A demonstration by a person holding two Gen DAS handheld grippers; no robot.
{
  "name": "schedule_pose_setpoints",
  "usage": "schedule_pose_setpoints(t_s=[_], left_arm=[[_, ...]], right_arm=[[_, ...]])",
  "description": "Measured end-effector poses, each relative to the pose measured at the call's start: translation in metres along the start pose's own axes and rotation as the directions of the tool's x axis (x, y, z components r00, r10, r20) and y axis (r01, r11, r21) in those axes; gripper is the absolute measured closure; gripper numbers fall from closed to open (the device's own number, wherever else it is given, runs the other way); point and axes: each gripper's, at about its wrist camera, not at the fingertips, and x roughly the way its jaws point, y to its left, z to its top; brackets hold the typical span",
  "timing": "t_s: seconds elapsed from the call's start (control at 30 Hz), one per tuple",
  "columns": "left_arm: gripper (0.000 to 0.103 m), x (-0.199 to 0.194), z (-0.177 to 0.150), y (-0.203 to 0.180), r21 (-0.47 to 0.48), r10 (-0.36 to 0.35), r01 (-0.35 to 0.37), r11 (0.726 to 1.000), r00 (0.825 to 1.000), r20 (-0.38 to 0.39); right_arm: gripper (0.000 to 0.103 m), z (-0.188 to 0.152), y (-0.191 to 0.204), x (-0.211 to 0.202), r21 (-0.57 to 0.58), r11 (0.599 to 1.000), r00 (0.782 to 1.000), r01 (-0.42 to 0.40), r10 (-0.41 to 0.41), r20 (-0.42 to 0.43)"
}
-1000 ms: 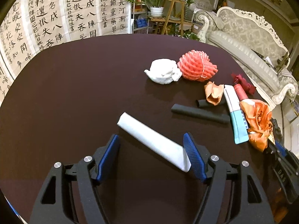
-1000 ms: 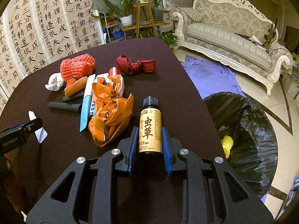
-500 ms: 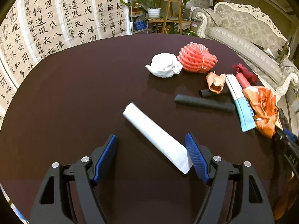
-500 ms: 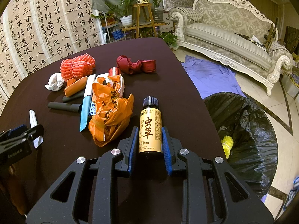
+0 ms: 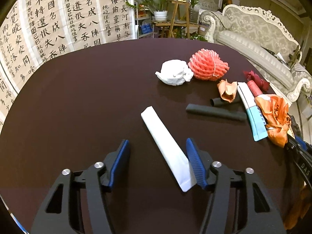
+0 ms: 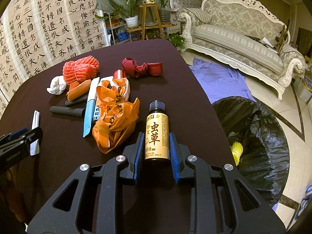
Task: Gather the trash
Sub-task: 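Align the left tool over the white foam strip and close on it, then carry the bottle and white strip over the trash bin and open both tools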
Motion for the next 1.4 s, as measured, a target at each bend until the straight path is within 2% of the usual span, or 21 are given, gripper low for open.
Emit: schedule_pose_setpoints(t_s=[0.13,0.2,0.3,0.43,1.07,1.4], left_arm=[[0.063,-0.001,-0.001,-0.002,0.034,0.01,-0.011,0.999,1.0,0.019],[0.076,-0.003,-0.002,0.0,0.044,0.005,-0.006,0.999,1.0,0.03],[0.087,-0.003,-0.002,0.004,0.045,0.001,-0.003,0.999,0.999,0.039],[0.088,-0.003,0.0,0.006,0.046,-0.039,0.037,0.998,0.998,0.041],[0.089,-0.007,-0.003,-0.004,0.067,-0.094,0.09,0.994,0.994,0.06],[0.089,-0.017,-0.008,-0.012,0.083,-0.131,0.123,0.989,0.988,0.086]], right_arm=[[0.077,0.0,0.0,0.0,-0.001,1.0,1.0,0.001,-0.001,0.0],[0.077,0.0,0.0,0.0,-0.001,1.0,1.0,0.001,-0.001,0.001],[0.077,0.0,0.0,0.0,-0.001,1.0,1.0,0.001,-0.001,0.0],[0.077,0.0,0.0,0.001,-0.002,1.0,1.0,0.002,-0.002,0.0],[0.08,-0.001,-0.007,0.0,0.004,1.0,1.0,0.007,-0.007,-0.001],[0.08,-0.002,-0.016,-0.013,0.012,1.0,0.999,0.028,-0.028,0.035]])
